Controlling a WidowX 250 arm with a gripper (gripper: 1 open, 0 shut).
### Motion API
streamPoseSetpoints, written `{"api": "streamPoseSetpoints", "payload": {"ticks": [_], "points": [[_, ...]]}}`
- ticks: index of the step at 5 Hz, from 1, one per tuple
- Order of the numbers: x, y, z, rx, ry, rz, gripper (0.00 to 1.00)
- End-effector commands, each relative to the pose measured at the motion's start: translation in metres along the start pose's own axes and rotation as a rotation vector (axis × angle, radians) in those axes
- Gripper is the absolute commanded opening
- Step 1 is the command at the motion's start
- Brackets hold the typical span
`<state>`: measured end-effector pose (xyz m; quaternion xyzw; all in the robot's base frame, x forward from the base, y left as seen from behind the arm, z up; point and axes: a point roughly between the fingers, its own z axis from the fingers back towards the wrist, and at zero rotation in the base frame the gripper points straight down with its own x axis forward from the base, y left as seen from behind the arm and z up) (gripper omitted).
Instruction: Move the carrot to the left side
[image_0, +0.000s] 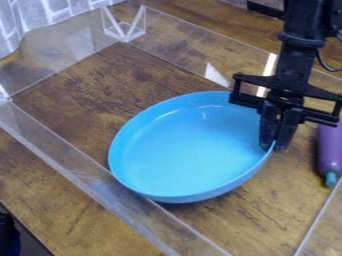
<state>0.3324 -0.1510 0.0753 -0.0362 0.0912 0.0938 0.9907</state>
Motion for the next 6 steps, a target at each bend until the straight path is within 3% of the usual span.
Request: {"api": "streamPoseSetpoints", "payload": {"ticks": [1, 3, 6], "points": [[-0.006, -0.013, 0.037, -0.067, -0.091, -0.032, 0.00], [-0.006, 0.000, 0.040, -0.085, -0.086, -0.051, 0.00], [0.005, -0.001, 0.014, -0.106, -0.084, -0.013, 0.00]]}}
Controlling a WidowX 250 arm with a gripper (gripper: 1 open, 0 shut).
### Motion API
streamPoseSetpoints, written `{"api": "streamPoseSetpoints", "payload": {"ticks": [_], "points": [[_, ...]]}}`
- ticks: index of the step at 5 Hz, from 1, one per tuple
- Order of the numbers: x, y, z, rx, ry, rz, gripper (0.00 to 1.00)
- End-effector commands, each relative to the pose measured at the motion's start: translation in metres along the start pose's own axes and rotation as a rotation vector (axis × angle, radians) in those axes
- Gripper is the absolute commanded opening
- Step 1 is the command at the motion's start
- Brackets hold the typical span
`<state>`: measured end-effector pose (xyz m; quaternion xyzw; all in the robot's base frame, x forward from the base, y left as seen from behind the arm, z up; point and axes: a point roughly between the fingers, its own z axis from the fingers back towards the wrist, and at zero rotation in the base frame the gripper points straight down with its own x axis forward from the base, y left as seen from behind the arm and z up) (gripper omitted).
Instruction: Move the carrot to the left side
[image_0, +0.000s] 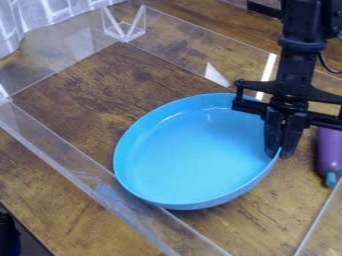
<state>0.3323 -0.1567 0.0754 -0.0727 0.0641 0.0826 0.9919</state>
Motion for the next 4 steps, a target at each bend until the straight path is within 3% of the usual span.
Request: {"api": "streamPoseSetpoints", "payload": {"ticks": [1, 2, 4], "points": [[0.009, -0.001, 0.014, -0.030, -0.032, -0.010, 0.00], [0.011, -0.004, 0.012, -0.032, -0.025, -0.036, 0.00], [0.009, -0.003, 0.022, -0.049, -0.033, 0.035, 0.00]]}}
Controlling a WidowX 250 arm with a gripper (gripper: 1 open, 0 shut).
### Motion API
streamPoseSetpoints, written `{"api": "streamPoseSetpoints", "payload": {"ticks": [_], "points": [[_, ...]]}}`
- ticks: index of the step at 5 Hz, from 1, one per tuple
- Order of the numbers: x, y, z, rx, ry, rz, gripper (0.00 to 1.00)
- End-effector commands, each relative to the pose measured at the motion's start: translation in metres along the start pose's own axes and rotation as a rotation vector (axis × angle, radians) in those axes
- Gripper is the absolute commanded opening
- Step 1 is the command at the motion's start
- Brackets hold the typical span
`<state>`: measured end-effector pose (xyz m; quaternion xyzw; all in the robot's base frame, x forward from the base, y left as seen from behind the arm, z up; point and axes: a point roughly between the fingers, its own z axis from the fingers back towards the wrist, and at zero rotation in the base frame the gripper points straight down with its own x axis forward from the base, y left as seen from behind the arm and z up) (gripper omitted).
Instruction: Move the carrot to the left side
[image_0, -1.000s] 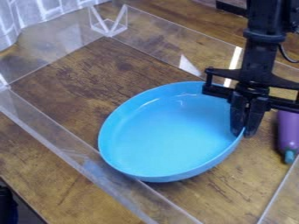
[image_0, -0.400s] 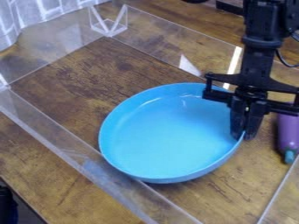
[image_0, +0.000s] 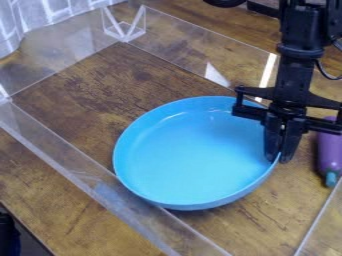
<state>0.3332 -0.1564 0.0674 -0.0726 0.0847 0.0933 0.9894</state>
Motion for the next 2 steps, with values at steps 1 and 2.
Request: {"api": "streamPoseSetpoints", "payload": {"ticks": [1, 2], "points": [[0.0084, -0.0110, 0.0327, -0.050, -0.067, -0.014, 0.00], [0.0094, -0.0178, 0.0423, -0.061, -0.068, -0.041, 0.00]]}}
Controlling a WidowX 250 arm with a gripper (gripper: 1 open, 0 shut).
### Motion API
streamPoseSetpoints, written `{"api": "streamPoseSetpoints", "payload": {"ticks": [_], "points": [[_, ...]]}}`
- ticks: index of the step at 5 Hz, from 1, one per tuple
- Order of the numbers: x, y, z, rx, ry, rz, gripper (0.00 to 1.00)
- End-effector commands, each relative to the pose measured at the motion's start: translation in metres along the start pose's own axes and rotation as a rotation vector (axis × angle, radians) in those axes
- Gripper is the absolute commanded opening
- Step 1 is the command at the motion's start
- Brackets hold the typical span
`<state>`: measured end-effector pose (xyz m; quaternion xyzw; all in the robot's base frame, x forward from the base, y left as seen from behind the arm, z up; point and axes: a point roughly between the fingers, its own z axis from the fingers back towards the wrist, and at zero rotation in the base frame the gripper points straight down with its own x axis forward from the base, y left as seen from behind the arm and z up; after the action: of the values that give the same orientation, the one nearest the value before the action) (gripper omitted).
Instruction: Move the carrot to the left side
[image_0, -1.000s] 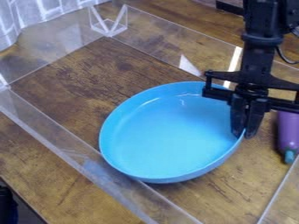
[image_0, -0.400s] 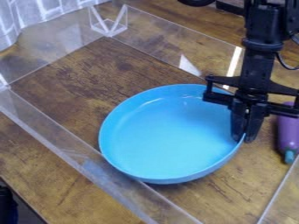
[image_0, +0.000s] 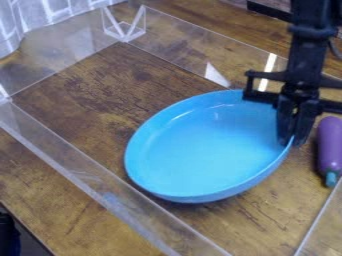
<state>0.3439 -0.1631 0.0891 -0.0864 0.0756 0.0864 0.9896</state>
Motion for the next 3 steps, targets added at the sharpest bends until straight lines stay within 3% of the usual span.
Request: {"api": "streamPoseSetpoints", "payload": {"ticks": [1, 3], "points": [[0.005, -0.013, 0.028, -0.036, -0.053, -0.050, 0.00], [0.004, 0.007, 0.032, -0.007, -0.050, -0.097, 0.00]]}}
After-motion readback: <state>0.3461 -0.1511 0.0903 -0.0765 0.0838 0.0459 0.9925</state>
